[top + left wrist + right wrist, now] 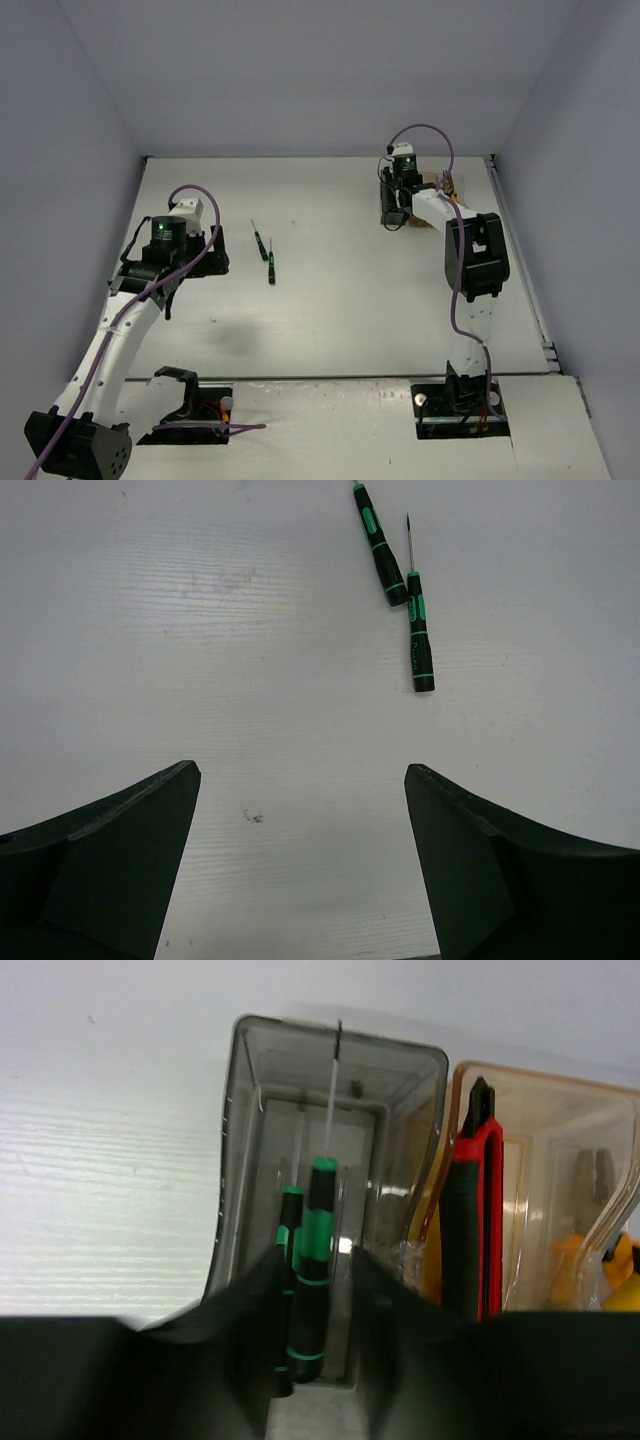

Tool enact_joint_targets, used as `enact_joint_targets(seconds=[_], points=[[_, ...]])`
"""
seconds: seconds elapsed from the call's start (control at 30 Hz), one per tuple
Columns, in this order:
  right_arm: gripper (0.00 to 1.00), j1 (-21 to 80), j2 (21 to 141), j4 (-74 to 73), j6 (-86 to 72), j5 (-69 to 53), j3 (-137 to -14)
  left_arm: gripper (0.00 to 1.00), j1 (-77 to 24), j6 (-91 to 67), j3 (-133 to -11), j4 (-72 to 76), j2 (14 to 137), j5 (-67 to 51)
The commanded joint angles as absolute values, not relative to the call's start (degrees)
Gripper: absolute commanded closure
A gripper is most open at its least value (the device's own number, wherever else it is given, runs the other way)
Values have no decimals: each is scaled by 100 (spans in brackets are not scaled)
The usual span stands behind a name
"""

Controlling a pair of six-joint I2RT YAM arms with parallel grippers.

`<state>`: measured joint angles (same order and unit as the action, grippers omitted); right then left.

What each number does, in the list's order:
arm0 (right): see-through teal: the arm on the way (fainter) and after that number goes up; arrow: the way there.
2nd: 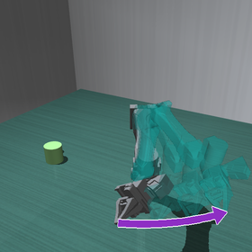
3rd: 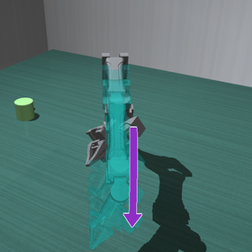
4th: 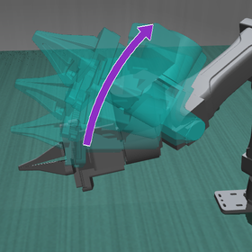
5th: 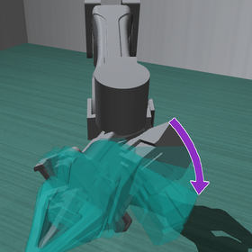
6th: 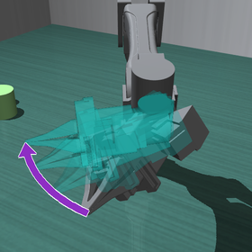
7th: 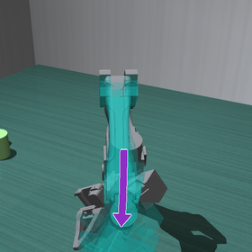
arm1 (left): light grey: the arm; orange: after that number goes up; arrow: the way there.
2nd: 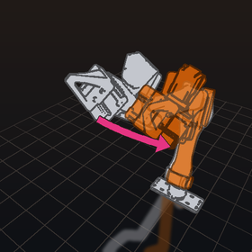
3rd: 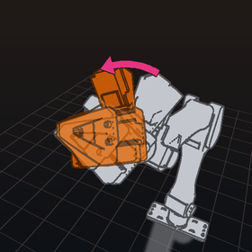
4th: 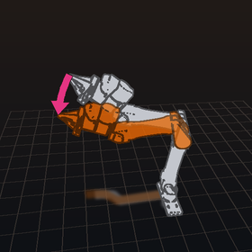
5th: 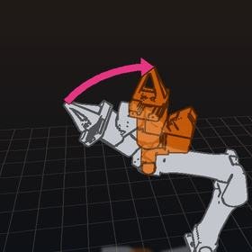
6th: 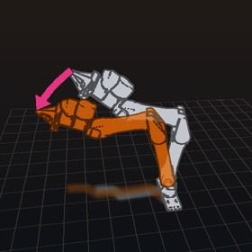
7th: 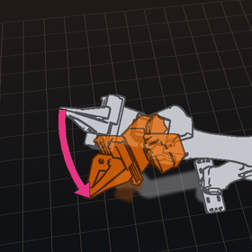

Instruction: Sort the tools into containers

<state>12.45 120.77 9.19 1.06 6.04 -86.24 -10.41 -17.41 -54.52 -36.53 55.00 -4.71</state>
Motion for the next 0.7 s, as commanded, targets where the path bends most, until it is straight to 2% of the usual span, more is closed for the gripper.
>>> enact_joint_targets(seconds=[0.0,0.03,0.13,0.27,0.47,0.67], points=[[63,1293,11536,1201,102,446,-8821,19,-1002,-1784,-5490,-3384,5484,-492],[57,1313,11416,1194,97,460,-8790,19,-1002,-1784,-5484,-3383,5484,-492],[51,1419,10966,1146,68,612,-8601,19,-1002,-1784,-5490,-3375,5484,-483],[50,1841,10086,1103,-101,827,-8072,19,-1002,-1807,-5475,-3370,5509,-429],[50,2431,8529,1104,-728,1086,-6579,20,-1063,-2550,-5469,-3352,5841,-543],[50,2606,7317,1103,-1433,990,-5474,26,-2044,-3165,-5574,-3256,6495,278]])
